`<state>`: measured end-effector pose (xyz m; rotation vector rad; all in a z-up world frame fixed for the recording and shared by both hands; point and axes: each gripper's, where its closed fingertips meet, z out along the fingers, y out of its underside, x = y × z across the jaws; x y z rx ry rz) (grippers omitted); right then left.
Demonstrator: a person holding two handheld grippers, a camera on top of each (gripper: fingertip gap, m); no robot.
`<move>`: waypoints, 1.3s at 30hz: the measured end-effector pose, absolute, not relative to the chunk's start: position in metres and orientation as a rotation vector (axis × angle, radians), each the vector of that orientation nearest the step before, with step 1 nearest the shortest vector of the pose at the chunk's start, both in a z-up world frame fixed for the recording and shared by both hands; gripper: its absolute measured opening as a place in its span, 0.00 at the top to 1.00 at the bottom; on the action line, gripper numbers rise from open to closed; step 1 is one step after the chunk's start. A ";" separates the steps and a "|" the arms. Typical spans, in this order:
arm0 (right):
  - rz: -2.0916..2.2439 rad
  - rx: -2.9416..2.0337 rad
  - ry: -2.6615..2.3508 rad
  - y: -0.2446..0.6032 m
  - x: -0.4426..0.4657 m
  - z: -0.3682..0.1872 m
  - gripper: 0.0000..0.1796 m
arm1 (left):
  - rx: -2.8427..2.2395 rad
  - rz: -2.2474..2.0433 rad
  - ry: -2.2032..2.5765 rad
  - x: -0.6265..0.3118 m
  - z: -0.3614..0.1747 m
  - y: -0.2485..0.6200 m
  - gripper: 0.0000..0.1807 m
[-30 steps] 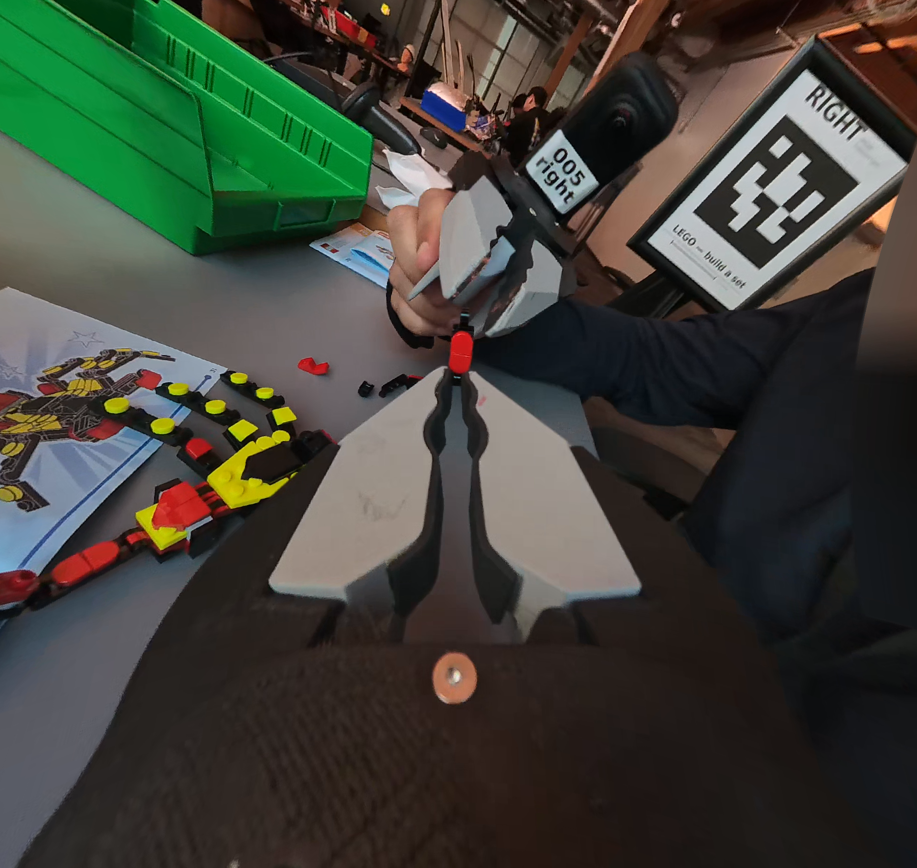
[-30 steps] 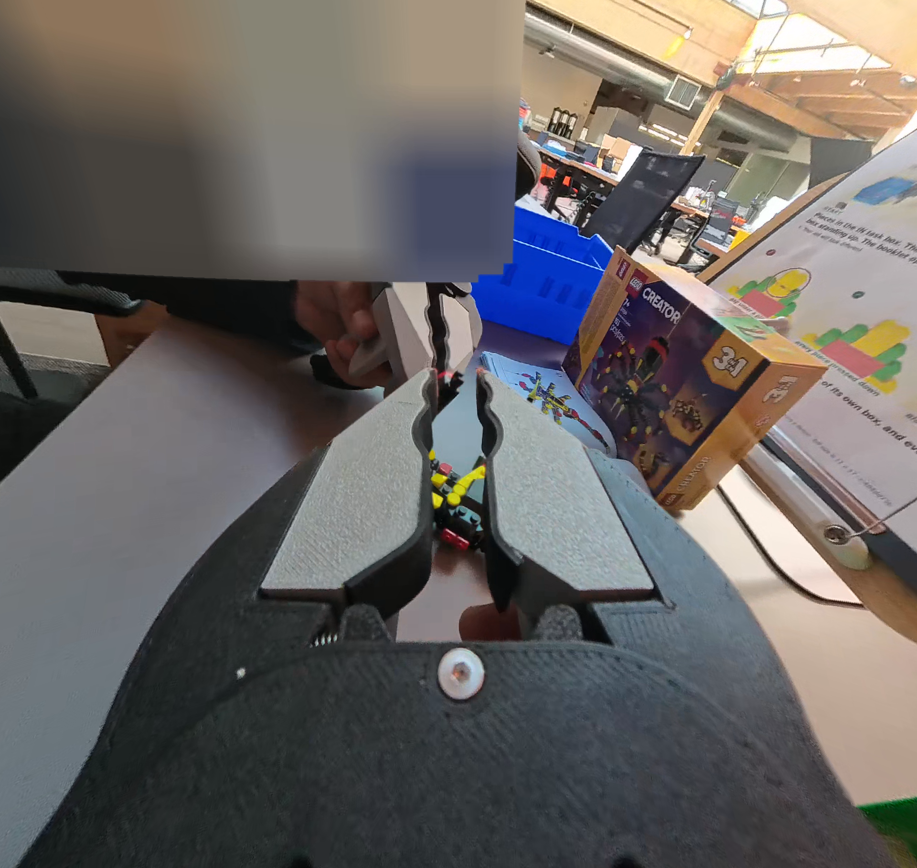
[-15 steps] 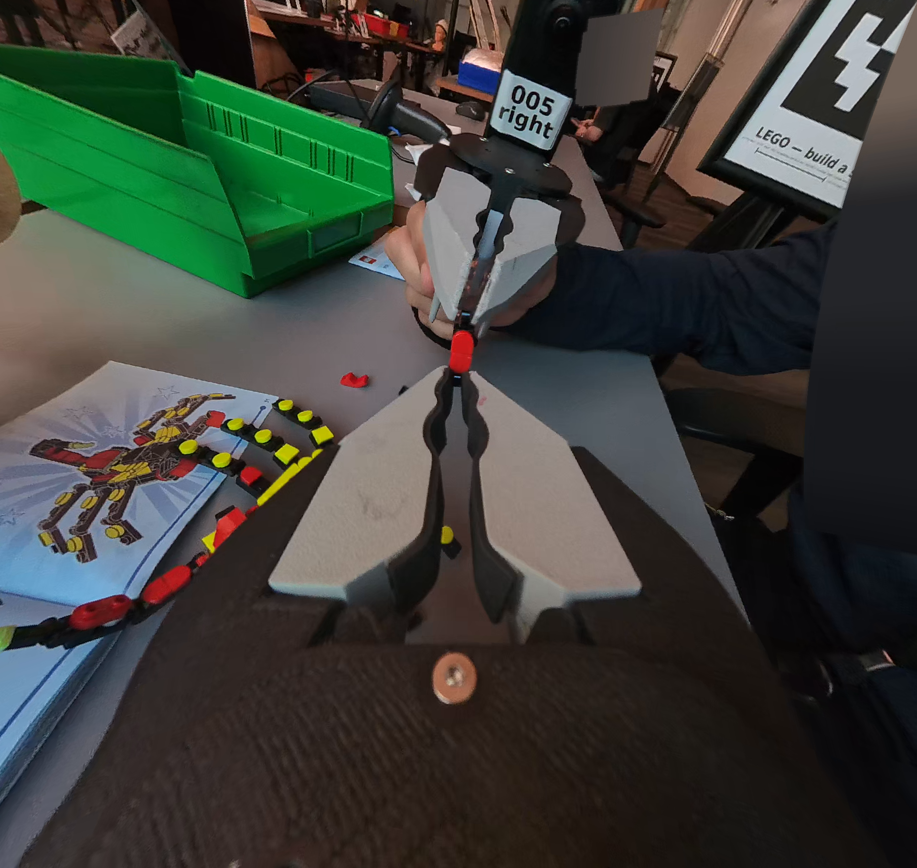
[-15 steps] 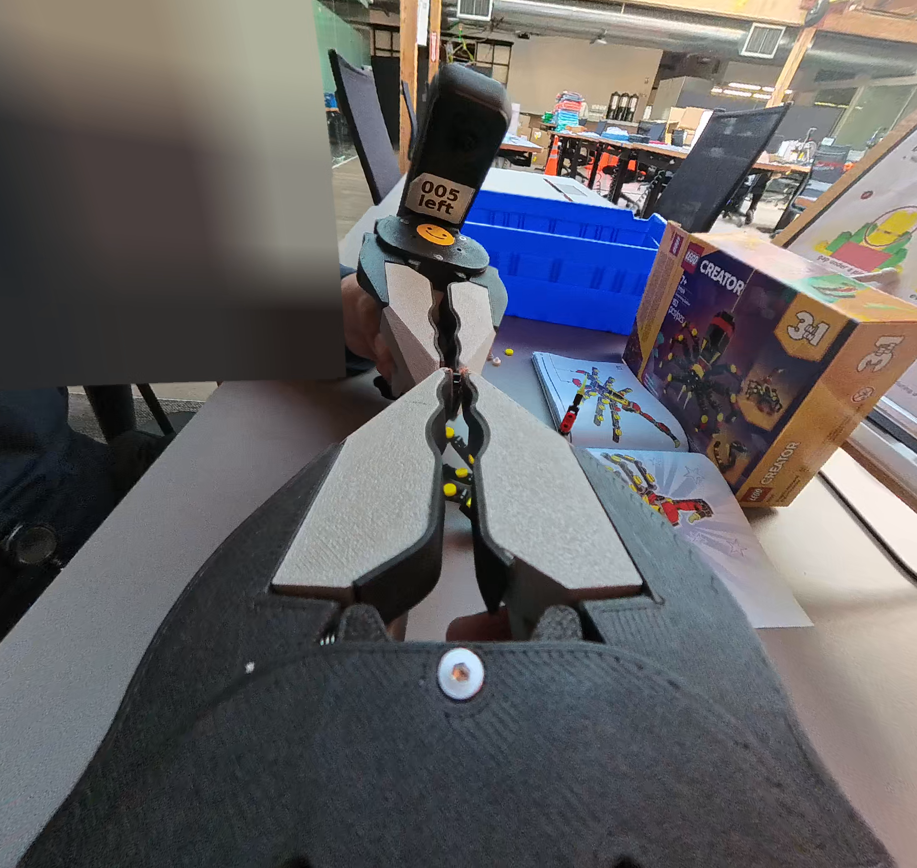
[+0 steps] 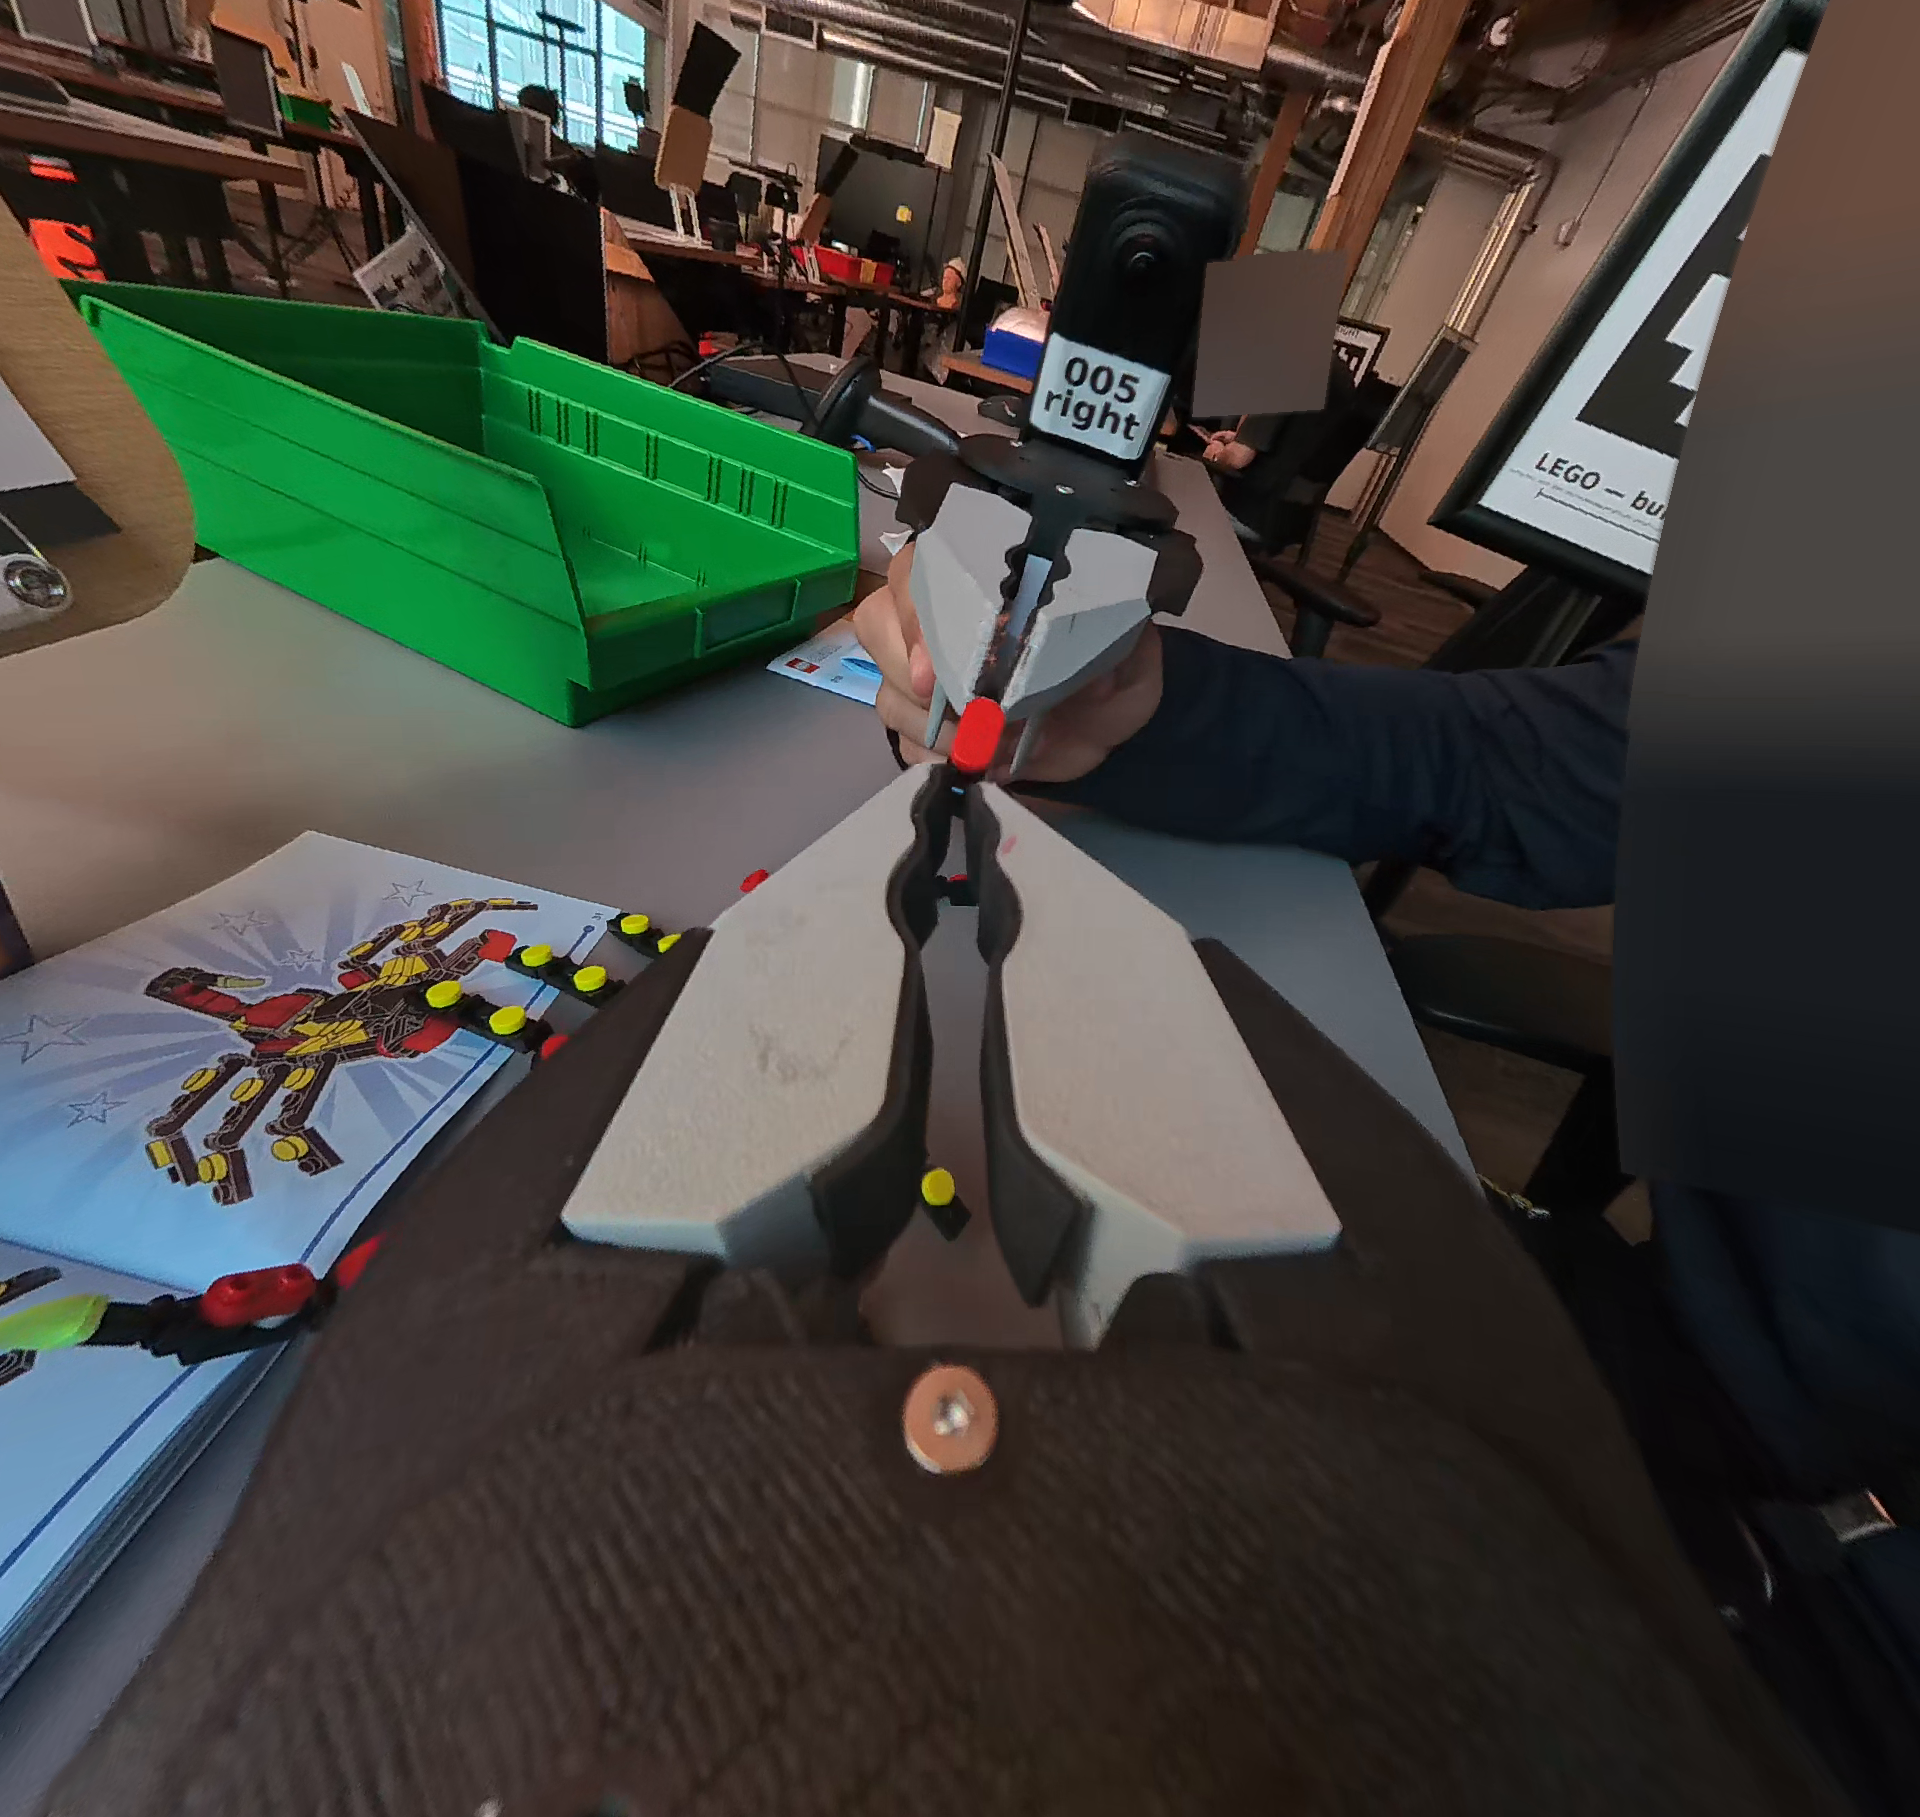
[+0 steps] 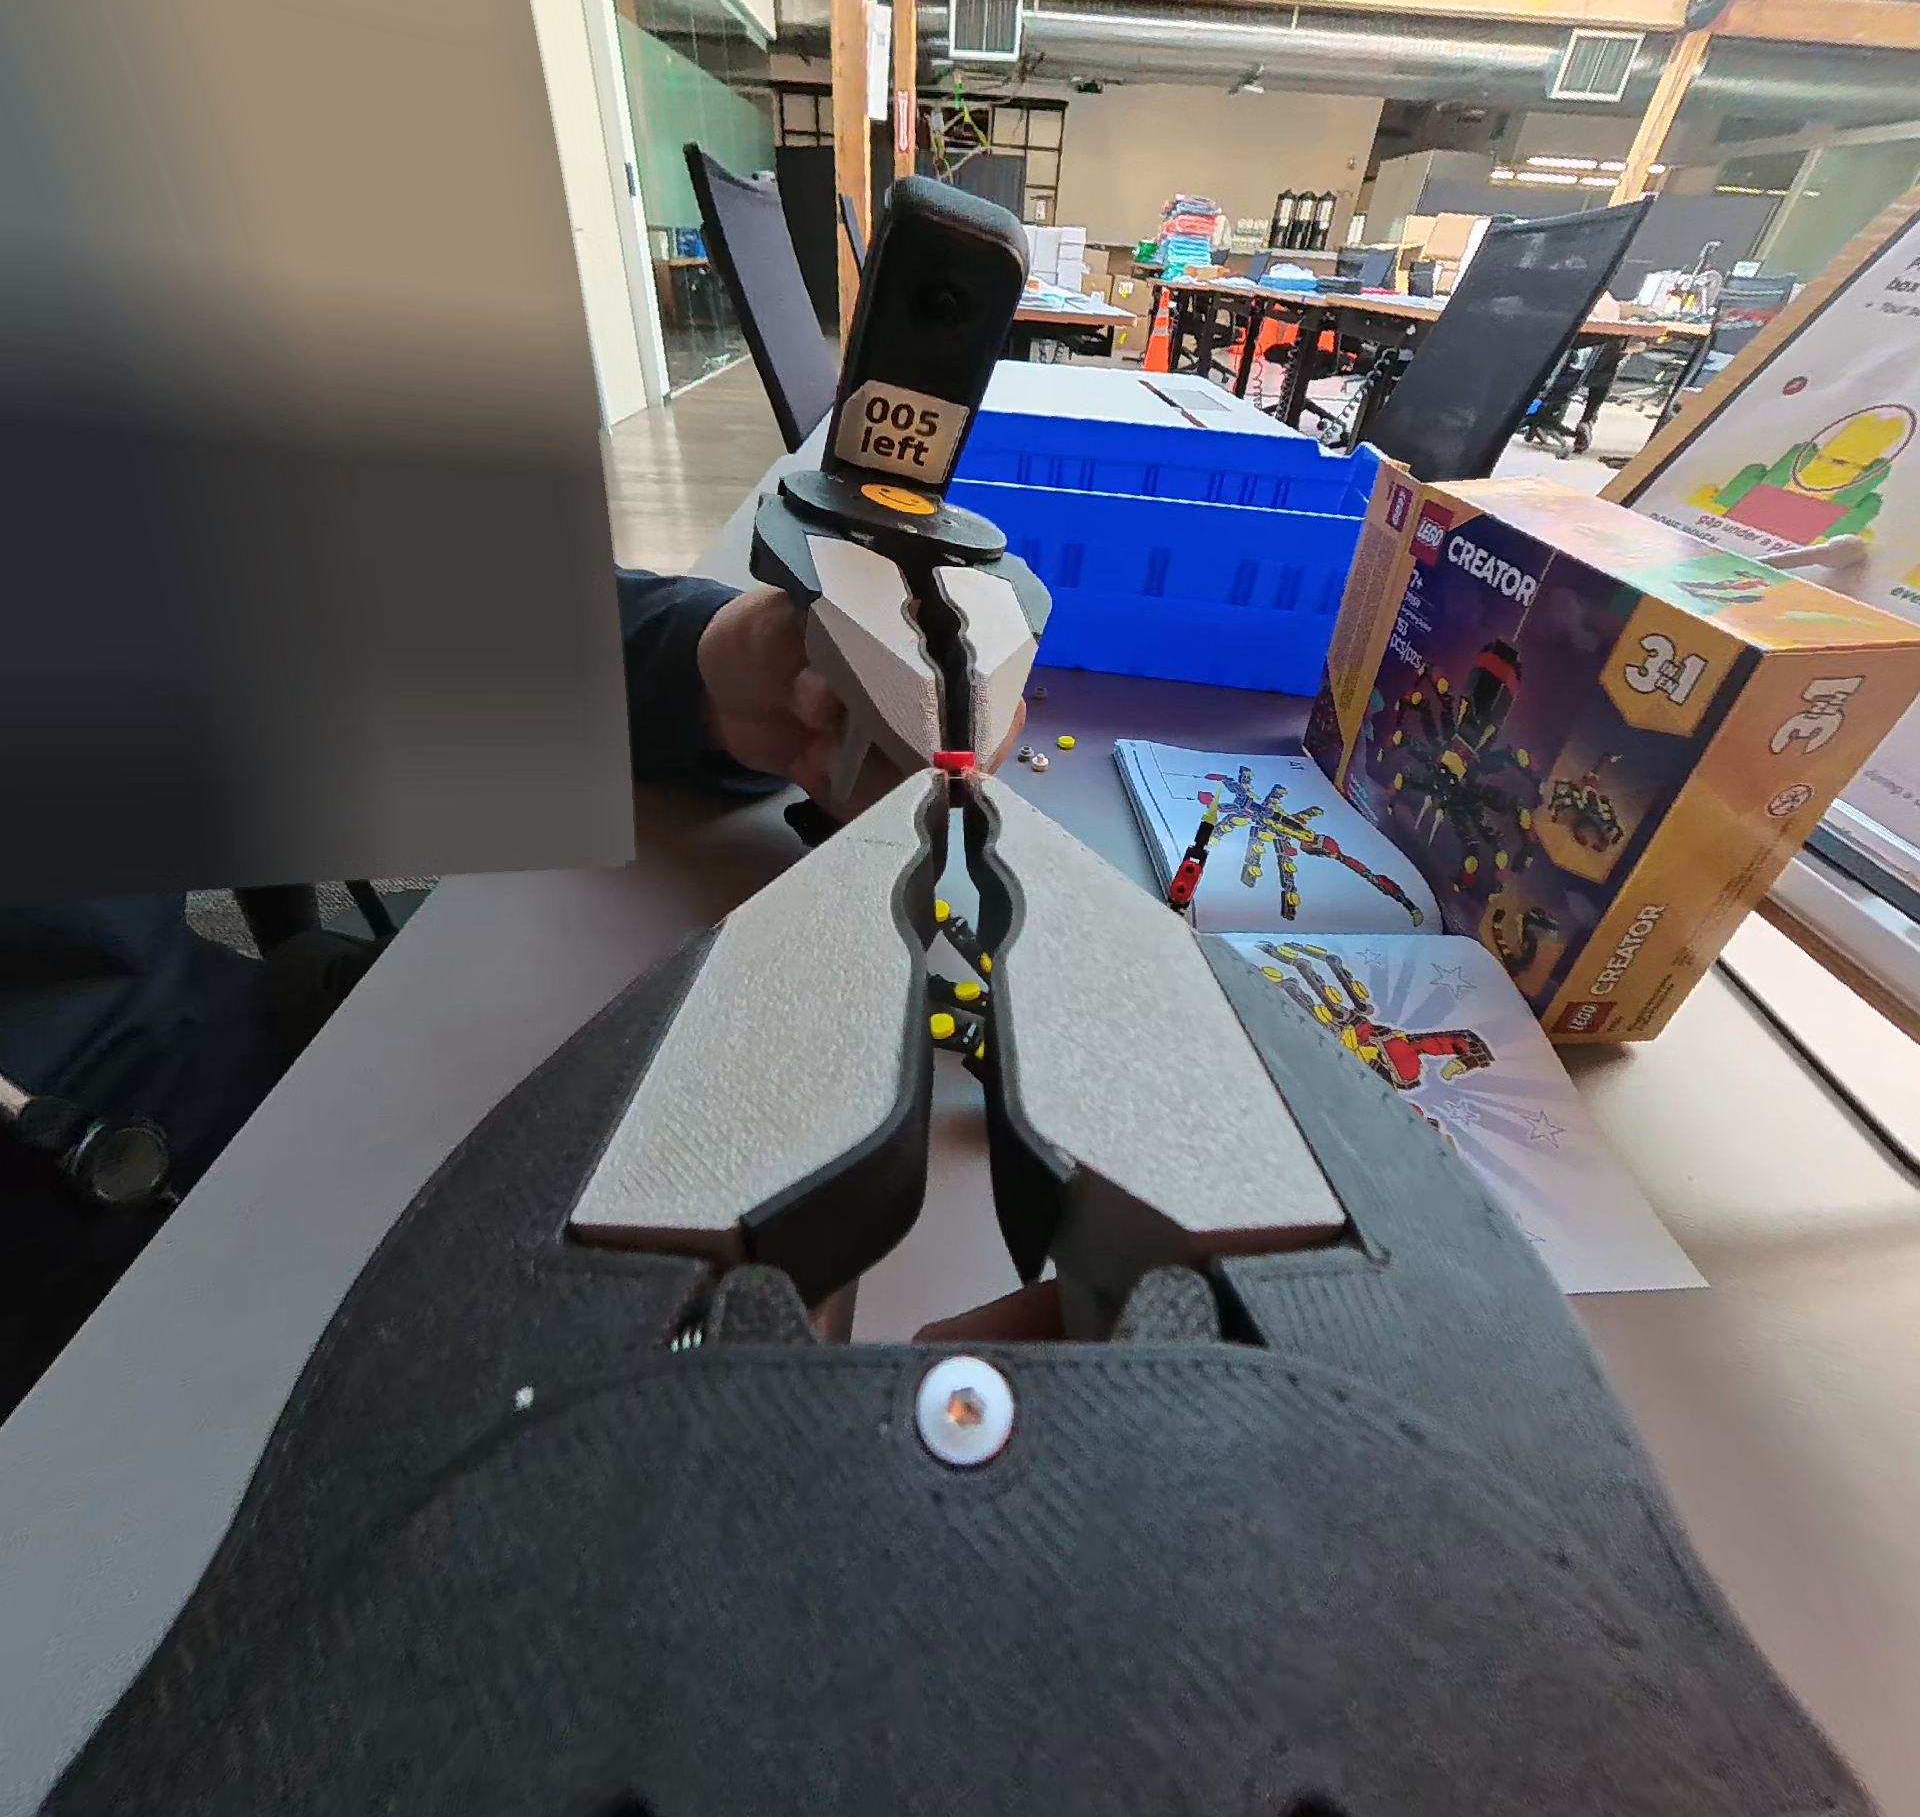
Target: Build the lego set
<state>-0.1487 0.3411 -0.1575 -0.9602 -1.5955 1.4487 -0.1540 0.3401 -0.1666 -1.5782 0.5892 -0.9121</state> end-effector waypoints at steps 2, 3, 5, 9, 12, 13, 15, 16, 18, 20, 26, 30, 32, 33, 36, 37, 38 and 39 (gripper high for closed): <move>1.447 -0.966 -1.592 0.342 -0.149 -0.157 1.00 | -1.563 -0.916 0.574 -0.155 -0.164 0.340 1.00; 1.444 -0.971 -1.596 0.342 -0.149 -0.158 1.00 | -1.558 -0.917 0.568 -0.155 -0.163 0.341 1.00; 1.450 -0.983 -1.600 0.343 -0.150 -0.160 1.00 | -1.541 -0.933 0.556 -0.156 -0.161 0.340 1.00; 1.502 -0.989 -1.570 0.343 -0.151 -0.160 1.00 | -1.531 -0.965 0.540 -0.157 -0.158 0.340 1.00; 1.517 -0.983 -1.569 0.341 -0.150 -0.158 1.00 | -1.518 -0.962 0.548 -0.157 -0.156 0.339 1.00; 1.528 -0.977 -1.566 0.340 -0.149 -0.157 1.00 | -1.510 -0.971 0.549 -0.156 -0.155 0.338 1.00; 1.586 -0.977 -1.546 0.339 -0.148 -0.152 1.00 | -1.499 -1.019 0.538 -0.154 -0.152 0.336 1.00; 1.616 -0.994 -1.534 0.340 -0.148 -0.151 1.00 | -1.505 -1.038 0.527 -0.154 -0.152 0.337 1.00; 1.631 -1.048 -1.523 0.345 -0.150 -0.154 1.00 | -1.546 -0.952 0.546 -0.156 -0.159 0.341 1.00; 1.636 -1.085 -1.512 0.349 -0.151 -0.157 1.00 | -1.571 -0.742 0.618 -0.157 -0.166 0.345 1.00; 1.672 -1.165 -1.470 0.356 -0.153 -0.158 1.00 | -1.537 -0.251 0.760 -0.161 -0.175 0.353 0.95; 1.688 -1.218 -1.482 0.354 -0.156 -0.165 1.00 | -1.492 -0.024 0.834 -0.161 -0.178 0.355 0.94; 1.722 -1.240 -1.475 0.354 -0.157 -0.166 1.00 | -1.475 0.058 0.853 -0.163 -0.179 0.356 0.97; 1.742 -1.252 -1.472 0.354 -0.157 -0.166 1.00 | -1.470 0.082 0.862 -0.163 -0.179 0.357 0.98; 1.817 -1.283 -1.441 0.353 -0.158 -0.165 1.00 | -1.444 0.122 0.882 -0.164 -0.177 0.356 0.98; 1.836 -1.297 -1.429 0.353 -0.158 -0.166 1.00 | -1.442 0.139 0.885 -0.165 -0.177 0.356 0.98; 1.857 -1.312 -1.417 0.354 -0.159 -0.167 1.00 | -1.440 0.160 0.888 -0.166 -0.178 0.357 0.98; 1.885 -1.326 -1.402 0.354 -0.159 -0.166 1.00 | -1.432 0.178 0.889 -0.167 -0.177 0.357 0.98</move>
